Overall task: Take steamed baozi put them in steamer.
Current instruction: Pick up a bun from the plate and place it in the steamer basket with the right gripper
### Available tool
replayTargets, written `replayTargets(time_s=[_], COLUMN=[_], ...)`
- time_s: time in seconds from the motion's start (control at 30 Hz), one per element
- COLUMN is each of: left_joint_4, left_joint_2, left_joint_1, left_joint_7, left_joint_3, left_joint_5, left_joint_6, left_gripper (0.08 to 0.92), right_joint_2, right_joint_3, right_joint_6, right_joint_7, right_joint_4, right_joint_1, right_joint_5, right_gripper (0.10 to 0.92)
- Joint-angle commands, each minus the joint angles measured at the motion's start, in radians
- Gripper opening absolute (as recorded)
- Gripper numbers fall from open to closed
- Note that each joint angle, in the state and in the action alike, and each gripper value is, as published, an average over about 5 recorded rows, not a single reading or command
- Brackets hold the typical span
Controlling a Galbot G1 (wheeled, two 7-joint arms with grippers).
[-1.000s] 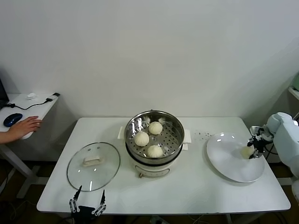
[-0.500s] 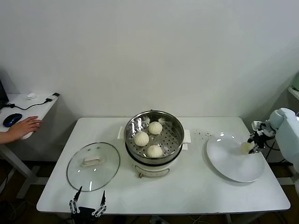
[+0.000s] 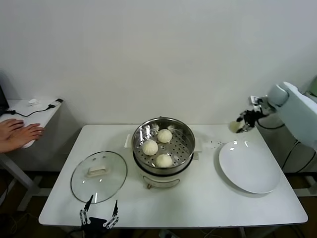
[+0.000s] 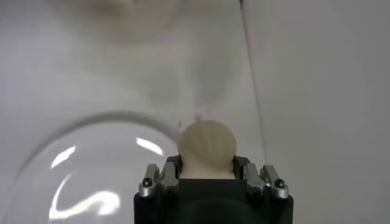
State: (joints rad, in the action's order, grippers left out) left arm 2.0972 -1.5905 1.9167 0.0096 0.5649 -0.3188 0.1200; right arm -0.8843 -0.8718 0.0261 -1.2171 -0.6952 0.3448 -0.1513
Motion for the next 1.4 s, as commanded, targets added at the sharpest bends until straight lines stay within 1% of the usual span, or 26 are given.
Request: replayTargets(time_s=[0.03, 0.23, 0.33, 0.43, 0.67, 0.9, 1.07, 1.4], left_joint_4=[-0.006, -0.009, -0.011, -0.012, -0.007, -0.012, -0.022, -0.035], left_joint_2=[0.008, 0.013, 0.019, 0.024, 0.033, 0.037, 0.037, 0.038], left_joint_1=[0.0, -0.007, -0.012, -0.013, -0.013, -0.018, -0.024, -0.038], left_joint_7=[0.004, 0.008, 0.008, 0.008, 0.007, 0.011, 0.013, 0.017], left_joint_3=[-0.027, -0.067, -0.081, -0.091, -0.085, -0.056, -0.042, -0.038], left_joint_5=[0.005, 0.003, 0.001, -0.001, 0.002, 0.022, 0.035, 0.036], left_joint_6=[0.01, 0.014, 0.016, 0.019, 0.022, 0.023, 0.021, 0.015], left_gripper=[0.823, 0.823, 0.823, 0.823, 0.823, 0.823, 0.823, 0.823], right_joint_2=[-0.071, -0.137, -0.172, -0.206, -0.277, -0.33, -0.349, -0.36], right_joint_3=[-0.493, -0.654, -0.714, -0.776, -0.851, -0.871, -0.872, -0.852], right_joint_6=[0.218, 0.27, 0.292, 0.307, 0.323, 0.323, 0.315, 0.309], right_joint_7=[0.069, 0.163, 0.205, 0.235, 0.287, 0.292, 0.273, 0.274], right_joint_4=[-0.288, -0.423, -0.462, -0.484, -0.466, -0.403, -0.357, -0.327], right_joint_1=[0.347, 0.454, 0.483, 0.493, 0.435, 0.355, 0.32, 0.272], right_joint_5=[-0.524, -0.739, -0.808, -0.842, -0.829, -0.8, -0.768, -0.74], right_gripper=[0.564, 0.56, 0.56, 0.56, 0.56, 0.568, 0.566, 0.568])
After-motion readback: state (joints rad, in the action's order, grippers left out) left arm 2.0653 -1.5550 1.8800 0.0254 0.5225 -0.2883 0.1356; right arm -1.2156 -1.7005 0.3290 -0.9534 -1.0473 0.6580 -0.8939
